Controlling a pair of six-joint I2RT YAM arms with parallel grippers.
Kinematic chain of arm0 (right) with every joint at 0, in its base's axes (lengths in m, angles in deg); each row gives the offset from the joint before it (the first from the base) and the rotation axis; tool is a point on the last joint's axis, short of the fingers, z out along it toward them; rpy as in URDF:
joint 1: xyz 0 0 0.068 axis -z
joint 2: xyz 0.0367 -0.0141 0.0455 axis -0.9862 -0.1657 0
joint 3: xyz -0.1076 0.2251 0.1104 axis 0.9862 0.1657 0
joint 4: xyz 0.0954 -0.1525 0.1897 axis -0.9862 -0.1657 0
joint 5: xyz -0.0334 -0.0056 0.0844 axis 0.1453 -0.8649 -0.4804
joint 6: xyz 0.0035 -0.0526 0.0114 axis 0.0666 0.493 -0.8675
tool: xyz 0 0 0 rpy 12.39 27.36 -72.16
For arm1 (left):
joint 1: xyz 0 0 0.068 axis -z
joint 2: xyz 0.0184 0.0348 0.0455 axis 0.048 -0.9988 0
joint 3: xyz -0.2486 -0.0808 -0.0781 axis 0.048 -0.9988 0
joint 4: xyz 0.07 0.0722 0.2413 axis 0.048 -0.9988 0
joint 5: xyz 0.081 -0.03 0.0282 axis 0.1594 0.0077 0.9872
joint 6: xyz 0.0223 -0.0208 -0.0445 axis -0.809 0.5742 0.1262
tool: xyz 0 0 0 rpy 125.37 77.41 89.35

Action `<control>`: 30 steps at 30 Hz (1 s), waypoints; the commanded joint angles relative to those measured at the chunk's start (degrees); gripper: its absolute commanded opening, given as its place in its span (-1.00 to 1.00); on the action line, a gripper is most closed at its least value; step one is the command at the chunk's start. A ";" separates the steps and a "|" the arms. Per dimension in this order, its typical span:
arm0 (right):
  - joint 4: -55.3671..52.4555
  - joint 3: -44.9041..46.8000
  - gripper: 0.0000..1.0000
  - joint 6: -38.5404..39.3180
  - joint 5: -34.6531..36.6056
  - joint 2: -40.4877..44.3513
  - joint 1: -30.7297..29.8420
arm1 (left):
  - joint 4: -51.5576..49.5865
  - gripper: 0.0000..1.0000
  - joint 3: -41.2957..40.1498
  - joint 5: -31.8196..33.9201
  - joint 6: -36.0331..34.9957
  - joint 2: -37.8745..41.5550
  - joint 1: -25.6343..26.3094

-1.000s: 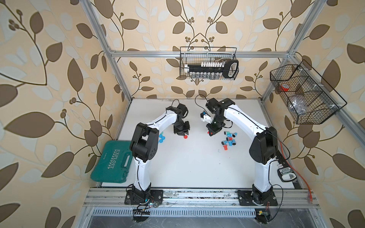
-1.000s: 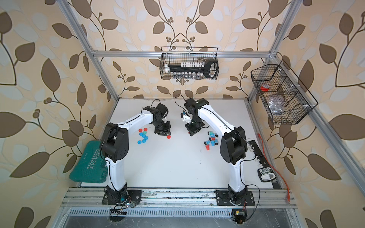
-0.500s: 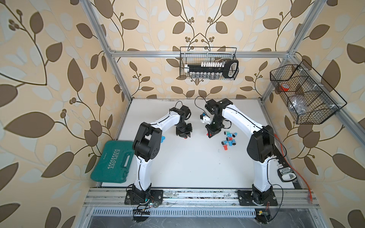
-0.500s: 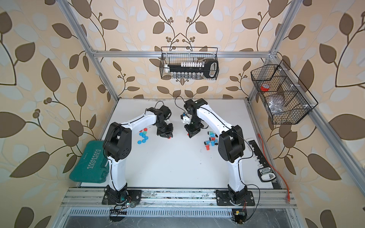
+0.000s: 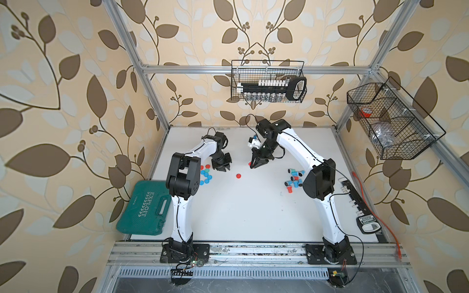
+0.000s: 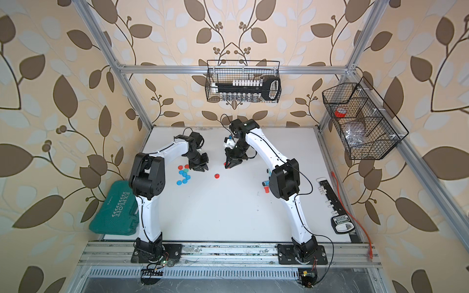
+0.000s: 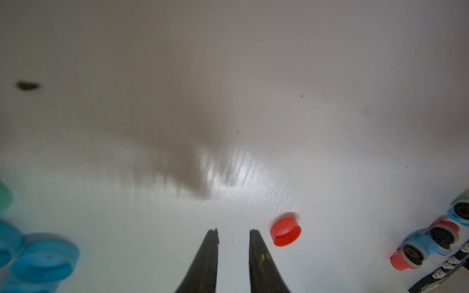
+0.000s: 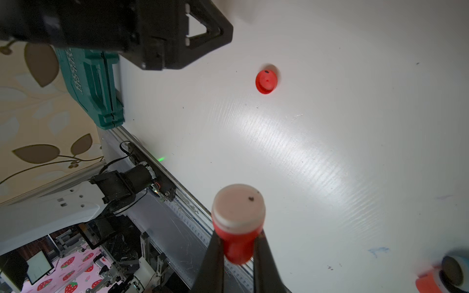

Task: Close the stamp cap
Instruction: Move the cover to the center of the board.

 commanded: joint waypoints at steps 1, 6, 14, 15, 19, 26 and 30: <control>-2.20 0.00 -1.00 -2.18 -0.64 -0.78 -0.04 | -0.47 -0.52 1.81 1.56 -2.07 -1.58 1.44; -1.17 1.43 -1.00 -2.36 -0.20 0.66 0.98 | -0.65 -0.52 2.43 1.93 -2.35 -3.09 3.30; -1.19 2.70 -1.00 -1.42 0.33 2.11 2.22 | -1.99 -0.52 2.39 2.73 -1.77 -2.64 7.11; -1.07 2.98 -1.00 -1.24 0.36 2.42 2.35 | -1.97 -0.52 2.05 2.62 -1.59 -2.41 7.43; -0.96 4.46 -1.00 -0.47 0.65 3.77 2.87 | -2.62 -0.53 2.74 2.67 -1.05 -2.58 9.67; -0.44 7.99 -1.00 0.28 1.10 6.53 3.99 | -2.23 -0.54 -0.64 1.57 0.57 -1.23 15.00; 0.39 10.60 -1.00 0.29 0.50 7.85 4.02 | -0.28 -0.55 -5.35 0.09 2.80 2.55 16.05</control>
